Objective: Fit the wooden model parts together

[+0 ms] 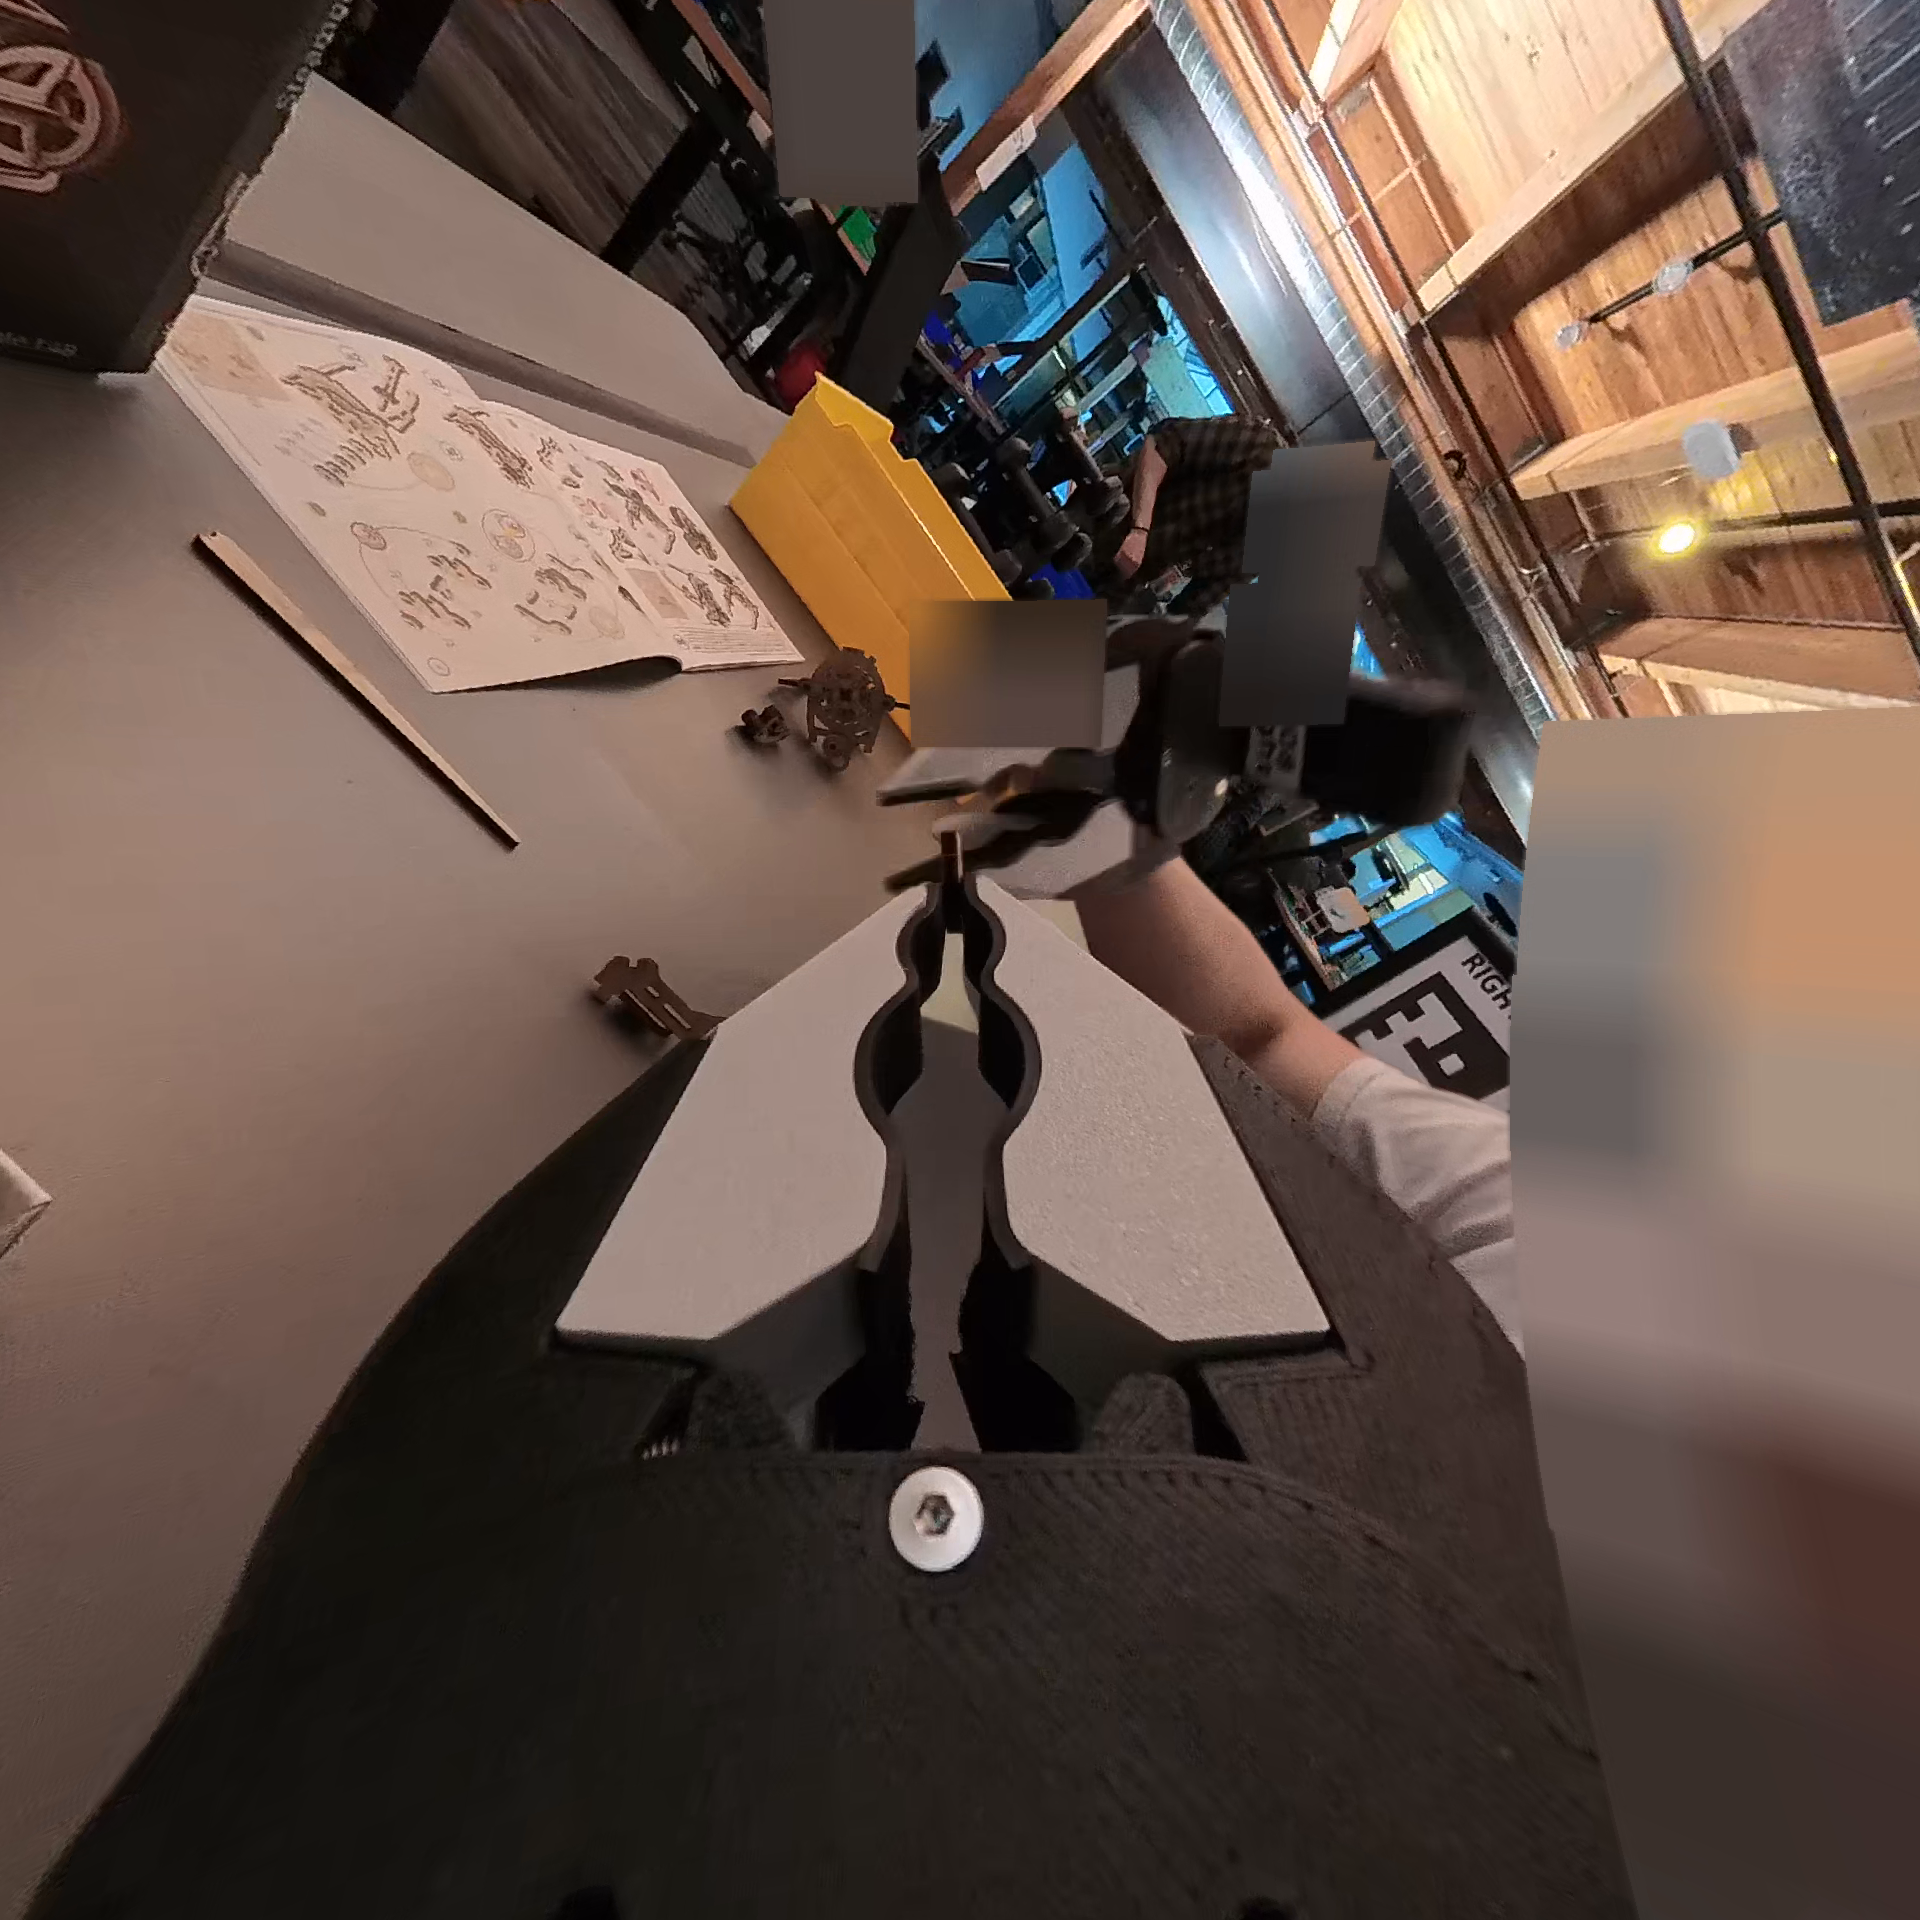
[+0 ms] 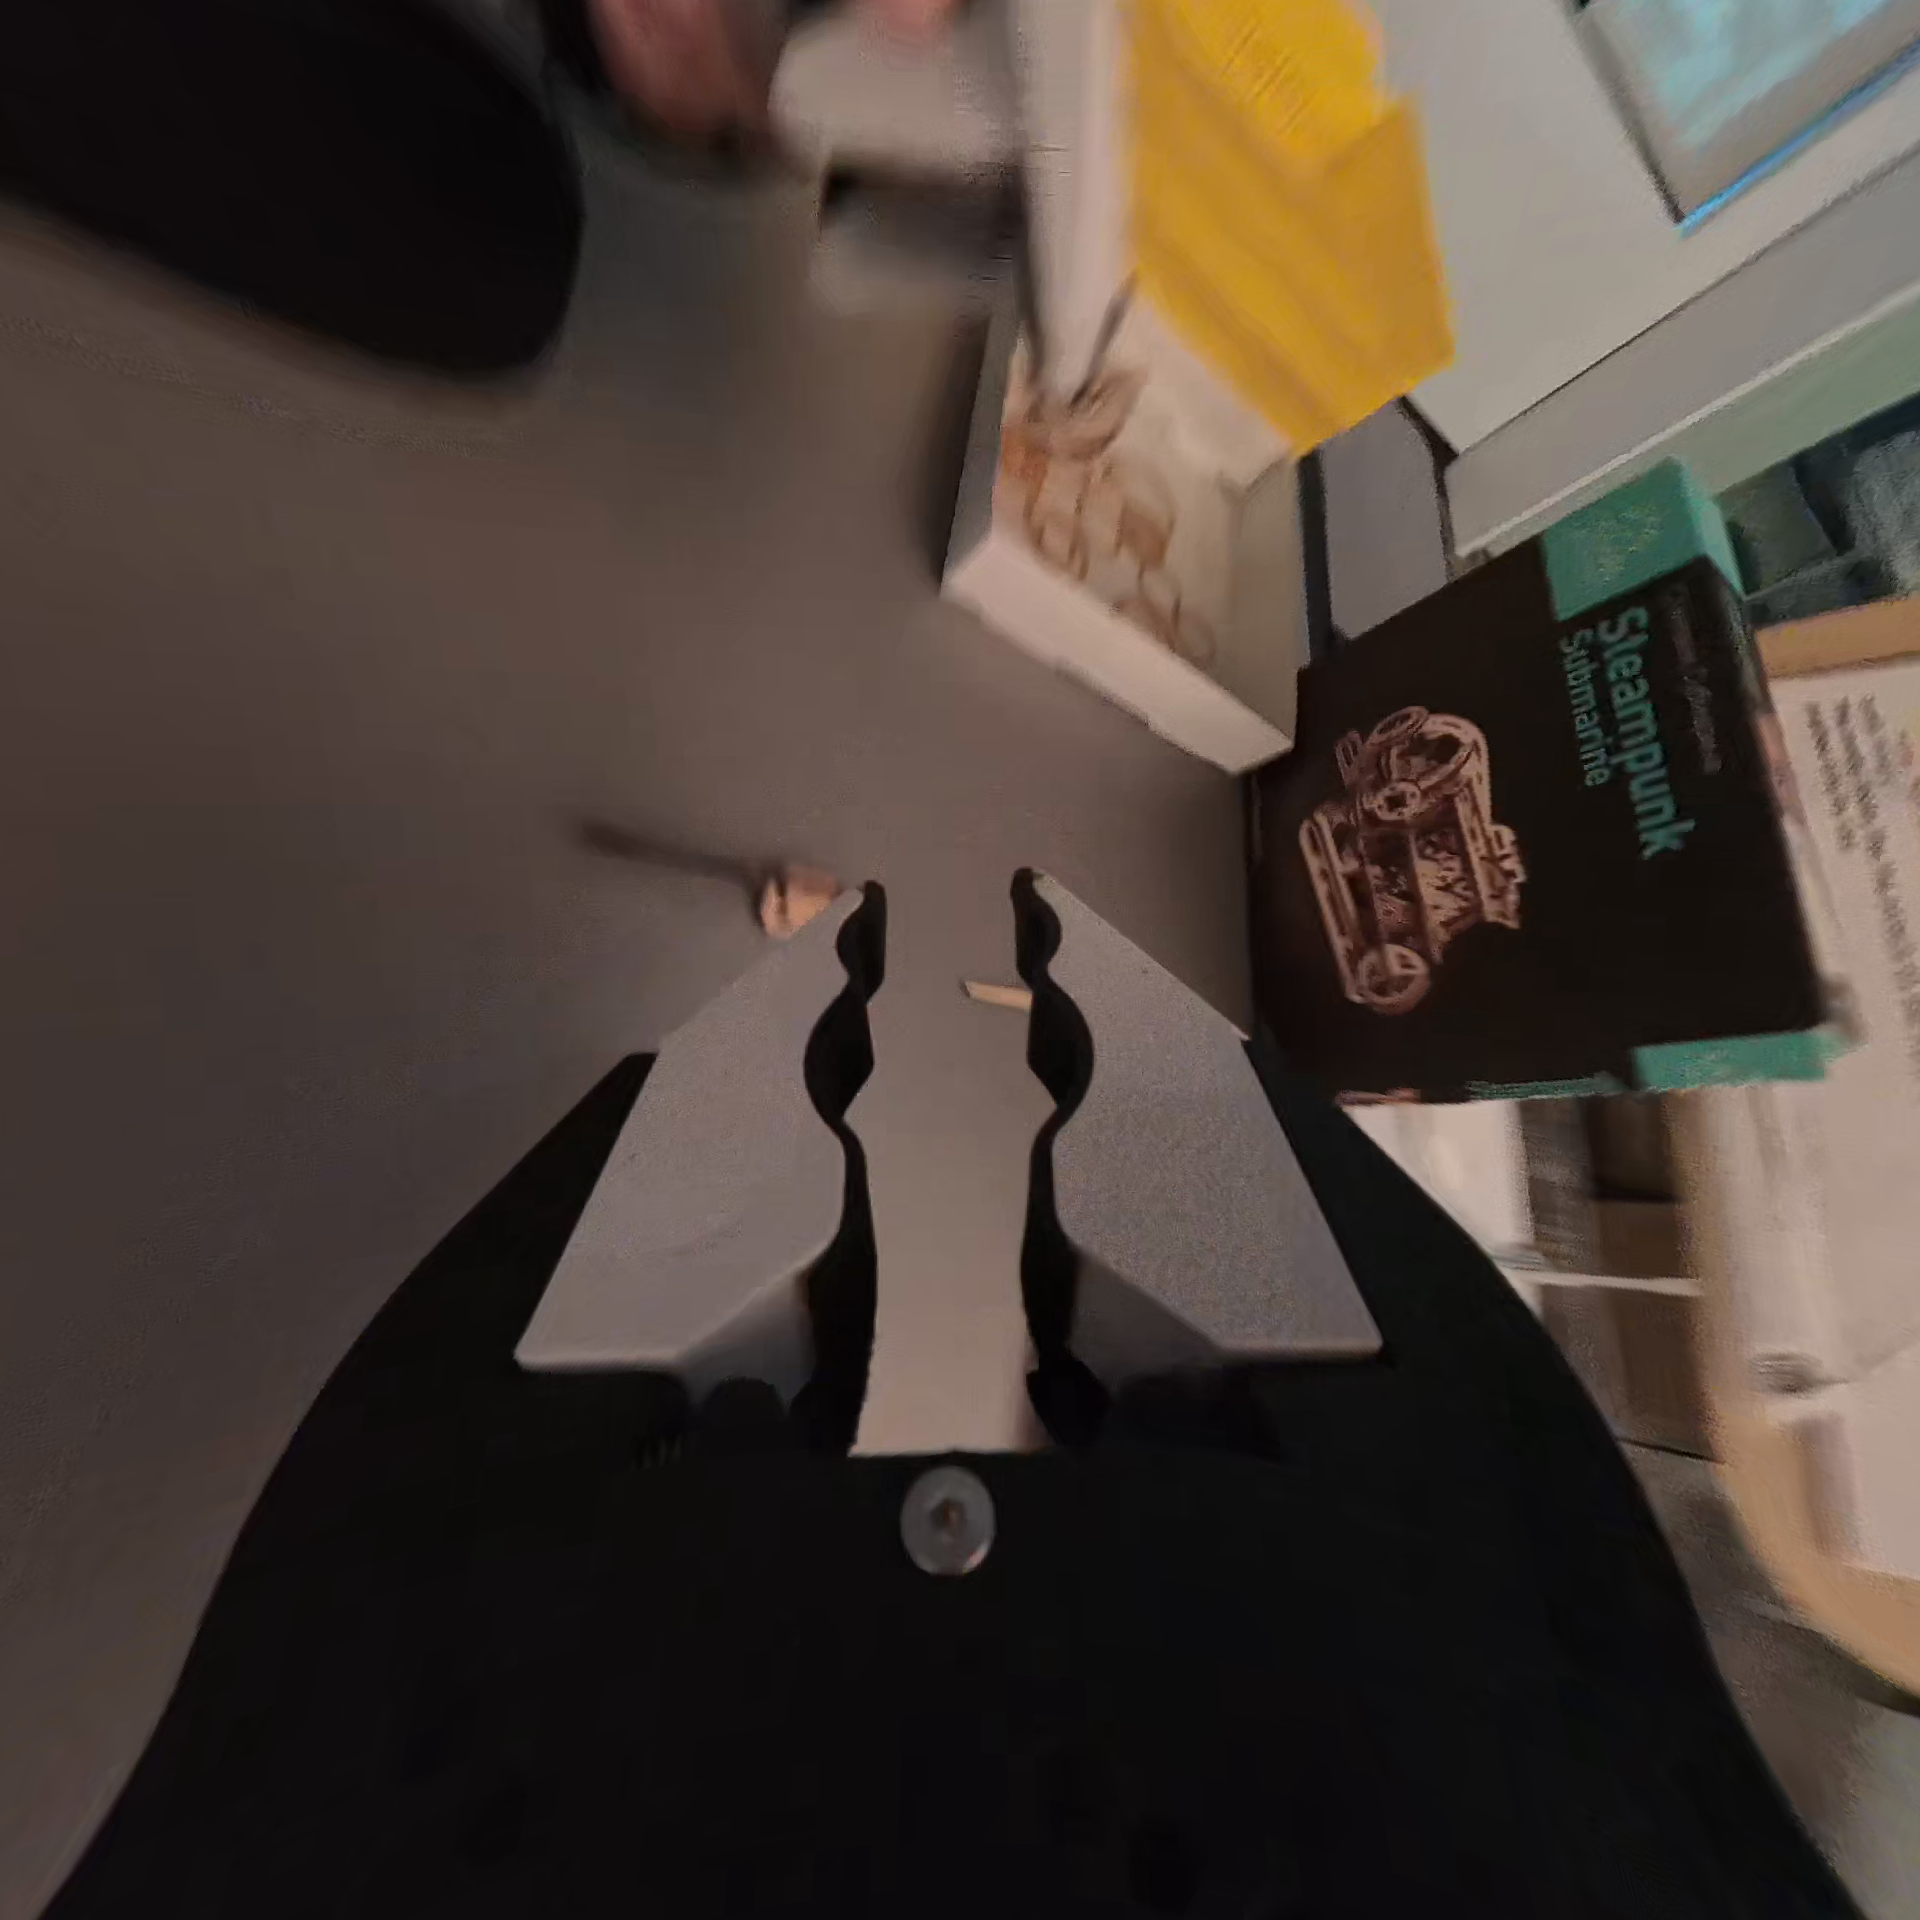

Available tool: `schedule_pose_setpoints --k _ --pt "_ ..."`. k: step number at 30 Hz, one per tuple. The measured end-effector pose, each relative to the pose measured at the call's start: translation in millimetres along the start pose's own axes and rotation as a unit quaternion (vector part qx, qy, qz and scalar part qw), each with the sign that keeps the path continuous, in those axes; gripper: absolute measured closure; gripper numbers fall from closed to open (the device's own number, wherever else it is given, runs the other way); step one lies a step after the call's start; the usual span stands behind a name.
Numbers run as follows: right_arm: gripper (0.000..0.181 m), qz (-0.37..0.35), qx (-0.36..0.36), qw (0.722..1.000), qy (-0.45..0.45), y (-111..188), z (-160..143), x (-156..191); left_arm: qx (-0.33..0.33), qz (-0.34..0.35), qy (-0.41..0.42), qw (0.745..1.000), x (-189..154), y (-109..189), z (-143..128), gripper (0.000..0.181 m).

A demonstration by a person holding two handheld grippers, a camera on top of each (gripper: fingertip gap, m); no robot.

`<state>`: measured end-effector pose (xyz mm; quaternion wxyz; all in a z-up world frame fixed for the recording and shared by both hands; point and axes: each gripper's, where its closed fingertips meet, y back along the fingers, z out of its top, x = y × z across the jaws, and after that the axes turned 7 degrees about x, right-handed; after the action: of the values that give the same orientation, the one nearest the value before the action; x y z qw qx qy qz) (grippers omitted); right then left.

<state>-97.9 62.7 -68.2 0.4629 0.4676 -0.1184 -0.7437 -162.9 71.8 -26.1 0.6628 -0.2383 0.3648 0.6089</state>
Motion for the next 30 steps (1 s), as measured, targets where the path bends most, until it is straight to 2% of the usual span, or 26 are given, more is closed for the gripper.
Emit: schedule_pose_setpoints --k 1,3,6,13,17,21,27,30 --pt "0.155 -0.011 0.036 0.997 0.067 -6.5 -11.1 3.4 -0.001 0.000 -0.001 1.000 0.0 0.9 0.7 0.181" --pt "0.152 0.016 0.081 0.984 0.161 -19.4 -22.5 22.7 -0.006 0.003 -0.003 1.000 0.4 4.0 2.8 0.181" --pt "0.151 0.045 0.077 0.967 0.237 -34.4 -16.0 44.6 -0.012 0.009 -0.006 1.000 0.8 8.2 5.6 0.181" --pt "0.152 0.114 0.095 0.943 0.299 -55.7 -17.3 60.3 -0.012 0.016 -0.008 1.000 2.8 10.8 6.1 0.181" --pt "0.169 0.140 0.106 0.936 0.304 -61.3 -15.8 63.8 -0.018 0.016 0.003 1.000 6.8 14.0 7.6 0.181" --pt "0.179 0.157 0.127 0.941 0.271 -59.7 -13.8 61.6 -0.024 0.014 0.014 1.000 11.8 15.4 8.5 0.181" --pt "0.179 0.176 0.192 0.962 0.087 -35.5 -20.8 38.7 -0.024 0.009 0.048 0.999 20.8 5.7 3.0 0.181" --pt "0.178 0.177 0.218 0.960 -0.020 -19.0 -24.1 26.4 -0.009 0.022 0.062 0.998 27.2 -9.4 -7.2 0.181"
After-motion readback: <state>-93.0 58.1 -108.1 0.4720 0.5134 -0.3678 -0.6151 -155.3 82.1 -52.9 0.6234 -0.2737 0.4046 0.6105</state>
